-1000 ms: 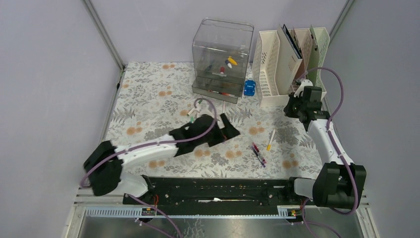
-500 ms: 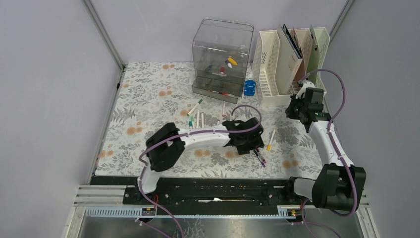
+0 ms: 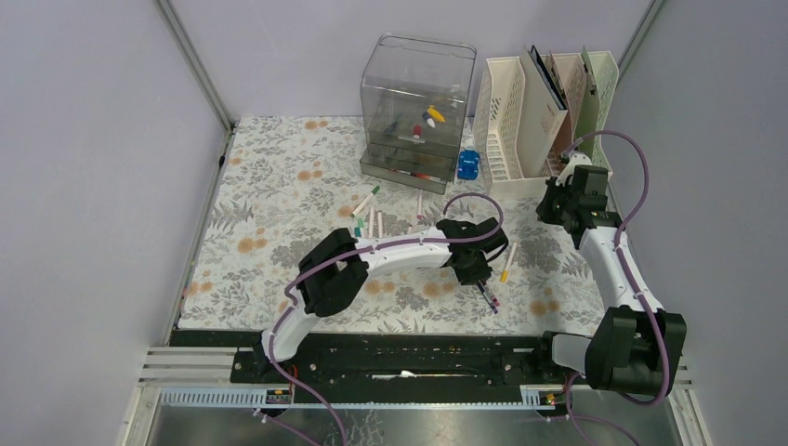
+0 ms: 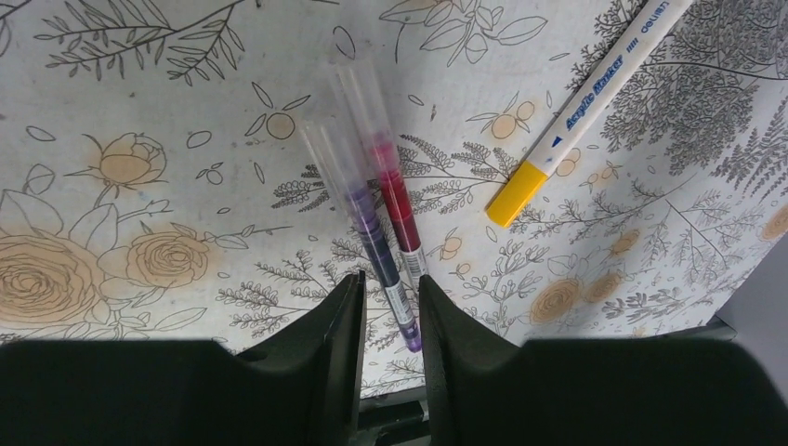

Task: Organize the desk
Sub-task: Pick up the stationery from the center of the board.

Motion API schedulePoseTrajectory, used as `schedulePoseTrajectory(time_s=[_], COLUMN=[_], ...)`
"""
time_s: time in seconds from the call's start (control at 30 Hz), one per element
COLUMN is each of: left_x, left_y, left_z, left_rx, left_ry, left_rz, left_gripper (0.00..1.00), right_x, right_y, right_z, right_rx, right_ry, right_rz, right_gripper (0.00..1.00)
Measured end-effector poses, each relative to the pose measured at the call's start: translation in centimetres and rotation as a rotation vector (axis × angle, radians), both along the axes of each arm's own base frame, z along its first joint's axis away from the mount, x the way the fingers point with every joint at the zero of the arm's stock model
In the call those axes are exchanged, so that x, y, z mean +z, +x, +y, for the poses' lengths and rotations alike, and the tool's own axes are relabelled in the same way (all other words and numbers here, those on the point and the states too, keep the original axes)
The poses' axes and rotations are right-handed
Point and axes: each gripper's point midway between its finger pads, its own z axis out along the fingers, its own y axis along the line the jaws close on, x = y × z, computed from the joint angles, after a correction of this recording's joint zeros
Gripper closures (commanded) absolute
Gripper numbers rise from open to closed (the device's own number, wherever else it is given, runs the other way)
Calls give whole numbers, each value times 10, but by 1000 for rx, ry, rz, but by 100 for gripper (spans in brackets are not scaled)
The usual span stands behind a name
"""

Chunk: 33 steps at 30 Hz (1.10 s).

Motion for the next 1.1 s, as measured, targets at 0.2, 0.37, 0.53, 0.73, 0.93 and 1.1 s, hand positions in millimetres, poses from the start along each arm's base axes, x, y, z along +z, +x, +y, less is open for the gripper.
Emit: schedulePoseTrajectory(time_s=[0.2,0.37,0.53,0.73,0.93,1.1], left_x=[-11,-19,-25,-25,-26,-28], left_y=[0,-2,-3,-1,-1,-2], left_z=[0,5,5,3,1,3], left_rx=[-3,-8,-9,-10,-12,-24], left_ry=[26,55,64,62,74,102], left_rz=[11,23,30,35,48,60], left_gripper=[68,66,64,62,63,72], right_x=[-3,-5,-6,-10,-11,-11], right_y=[-2,-3,-3,-6,-6,-6], right_z=[-1,-2,-2,-2,-3,-3], right_rx=[-4,-6,-6,-9,-11,-11], right_ry=[1,1,2,3,3,3], right_rz=[8,13,14,25,26,26], right_gripper=[100,100,100,100,100,100])
